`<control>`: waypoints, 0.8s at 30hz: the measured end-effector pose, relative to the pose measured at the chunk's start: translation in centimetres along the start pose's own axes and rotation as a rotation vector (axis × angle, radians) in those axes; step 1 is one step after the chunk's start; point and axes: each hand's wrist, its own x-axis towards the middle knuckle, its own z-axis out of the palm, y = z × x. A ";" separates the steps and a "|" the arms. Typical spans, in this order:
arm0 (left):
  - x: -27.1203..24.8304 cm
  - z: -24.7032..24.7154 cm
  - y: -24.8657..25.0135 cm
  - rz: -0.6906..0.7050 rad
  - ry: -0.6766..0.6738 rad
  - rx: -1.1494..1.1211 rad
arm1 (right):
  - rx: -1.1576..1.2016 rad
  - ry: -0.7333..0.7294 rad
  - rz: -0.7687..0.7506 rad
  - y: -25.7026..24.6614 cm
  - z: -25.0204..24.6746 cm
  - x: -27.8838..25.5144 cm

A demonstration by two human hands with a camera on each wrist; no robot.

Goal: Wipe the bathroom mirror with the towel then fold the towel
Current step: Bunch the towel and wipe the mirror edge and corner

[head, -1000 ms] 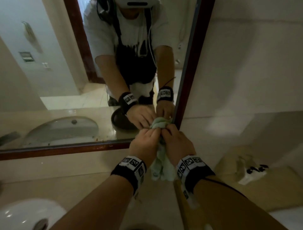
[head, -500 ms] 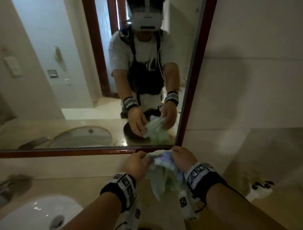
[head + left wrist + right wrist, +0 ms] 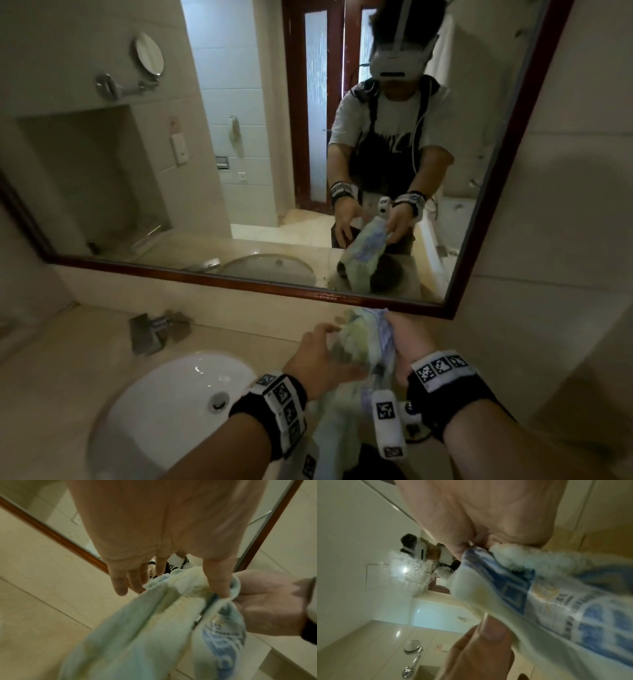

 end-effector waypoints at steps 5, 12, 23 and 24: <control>1.0 -0.6 -1.5 -0.152 0.128 -0.036 | 0.248 0.002 -0.002 0.9 1.8 0.2; 2.0 -0.9 -0.2 -0.297 -0.479 -1.248 | 0.572 -0.065 0.036 1.4 2.9 0.7; 9.5 -2.0 -1.7 -0.280 -0.368 -0.439 | -0.034 0.142 -0.139 -0.2 0.6 1.9; 10.2 -2.1 -2.2 -0.196 -0.310 -0.273 | -0.082 0.148 -0.180 -0.7 0.6 1.6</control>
